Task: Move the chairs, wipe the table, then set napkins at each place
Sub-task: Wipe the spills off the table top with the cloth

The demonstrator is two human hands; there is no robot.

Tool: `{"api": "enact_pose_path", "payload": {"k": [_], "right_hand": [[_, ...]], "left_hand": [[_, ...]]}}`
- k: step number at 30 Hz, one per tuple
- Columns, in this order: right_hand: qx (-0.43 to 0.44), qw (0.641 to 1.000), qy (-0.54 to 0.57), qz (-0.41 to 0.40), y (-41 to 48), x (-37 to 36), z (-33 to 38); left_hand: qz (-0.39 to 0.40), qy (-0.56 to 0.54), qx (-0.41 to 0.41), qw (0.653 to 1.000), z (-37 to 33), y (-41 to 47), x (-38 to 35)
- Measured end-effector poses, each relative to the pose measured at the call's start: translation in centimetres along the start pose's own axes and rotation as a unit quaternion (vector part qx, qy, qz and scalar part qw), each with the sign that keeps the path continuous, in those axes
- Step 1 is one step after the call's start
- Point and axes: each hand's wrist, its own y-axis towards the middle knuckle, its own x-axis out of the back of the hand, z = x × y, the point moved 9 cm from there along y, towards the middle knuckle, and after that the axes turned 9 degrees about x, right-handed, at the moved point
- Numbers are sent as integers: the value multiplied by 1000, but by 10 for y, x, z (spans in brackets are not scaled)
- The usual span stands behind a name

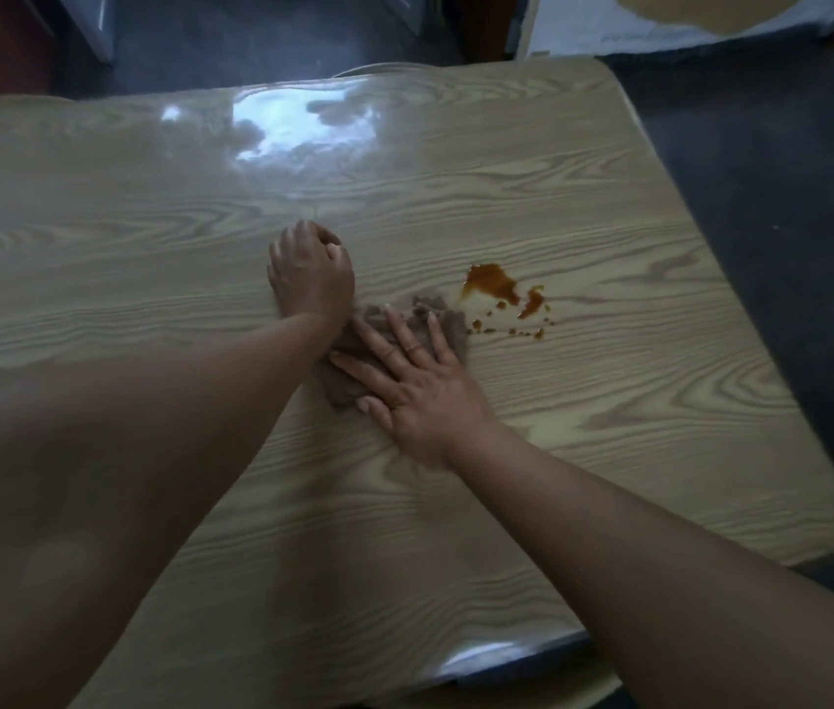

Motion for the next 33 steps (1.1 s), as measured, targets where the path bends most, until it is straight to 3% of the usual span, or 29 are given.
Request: {"api": "enact_pose_path", "payload": {"k": [6,12,17,25,33], "right_hand": [[-104,994,-30,29,28,18,-65],[-181,980,-1,83,38,27,-140],[-248,963,86,57,7,20,-176],[-308,940,139,43,-39,6,-145],[-246,957,131,74,-52,14,-84]], "left_hand": [[5,-40,41,998,-5,-14,0],[72,61,84,992,-10,-32,-16],[121,120,82,982,-16,-45,-24],[190,154,61,968,-15,-62,-28],[264,151,94,948,-14,-54,-31]]}}
